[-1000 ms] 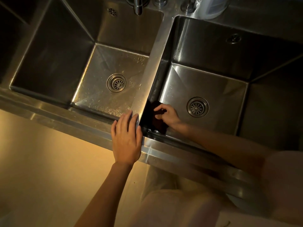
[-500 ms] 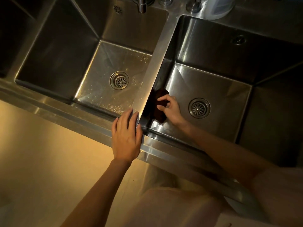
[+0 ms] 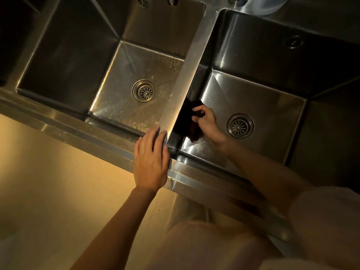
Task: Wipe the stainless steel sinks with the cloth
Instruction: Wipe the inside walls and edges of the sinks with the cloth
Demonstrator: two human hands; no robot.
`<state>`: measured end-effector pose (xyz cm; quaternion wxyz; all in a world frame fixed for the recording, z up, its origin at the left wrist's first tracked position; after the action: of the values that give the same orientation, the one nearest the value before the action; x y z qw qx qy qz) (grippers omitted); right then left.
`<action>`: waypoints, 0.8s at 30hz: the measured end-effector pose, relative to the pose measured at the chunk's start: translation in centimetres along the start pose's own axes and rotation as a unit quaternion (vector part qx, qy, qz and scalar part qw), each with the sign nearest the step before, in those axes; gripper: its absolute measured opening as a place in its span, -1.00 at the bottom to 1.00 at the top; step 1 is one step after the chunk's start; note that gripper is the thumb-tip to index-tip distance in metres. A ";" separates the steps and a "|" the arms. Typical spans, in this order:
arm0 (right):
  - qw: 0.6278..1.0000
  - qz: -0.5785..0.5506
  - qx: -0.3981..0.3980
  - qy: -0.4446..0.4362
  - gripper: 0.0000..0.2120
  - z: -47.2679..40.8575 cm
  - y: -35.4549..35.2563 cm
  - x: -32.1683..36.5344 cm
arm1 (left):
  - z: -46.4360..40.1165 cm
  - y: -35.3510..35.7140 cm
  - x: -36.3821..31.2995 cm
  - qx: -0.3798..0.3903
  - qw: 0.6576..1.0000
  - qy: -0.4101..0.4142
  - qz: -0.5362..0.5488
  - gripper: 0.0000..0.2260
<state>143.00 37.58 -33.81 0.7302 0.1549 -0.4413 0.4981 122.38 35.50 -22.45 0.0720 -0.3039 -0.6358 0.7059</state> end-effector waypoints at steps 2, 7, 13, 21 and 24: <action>0.998 -0.063 0.011 -0.027 -0.76 1.2 -0.9 1.7 | 0.0 -0.1 0.0 0.003 1.000 -0.002 0.000 -0.59; 0.977 -0.181 0.041 -0.103 -0.68 4.7 -2.8 6.5 | 0.0 -0.1 -0.4 0.009 1.000 -0.010 -0.008 -0.59; 0.987 -0.128 0.043 -0.082 -0.68 2.5 -2.5 4.8 | 0.0 -0.1 -0.4 0.017 1.000 -0.016 -0.009 -0.54; 0.999 0.004 -0.050 0.004 -0.75 -5.9 0.3 -1.1 | -0.1 -0.1 -0.2 0.016 1.000 -0.017 0.003 -0.55; 0.998 0.027 -0.045 0.024 -0.74 -7.4 0.2 -1.7 | -0.1 -0.3 -0.4 0.024 1.000 -0.018 -0.002 -0.53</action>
<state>146.27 41.61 -39.44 0.7332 0.0982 -0.4493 0.5009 122.70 35.46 -22.08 0.0692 -0.2879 -0.6207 0.7260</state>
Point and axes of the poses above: each hand's wrist, its own z-axis away from the middle knuckle, its own y-axis out of the palm, x = y × z, the point moved 3 cm from there along -z, towards the middle knuckle
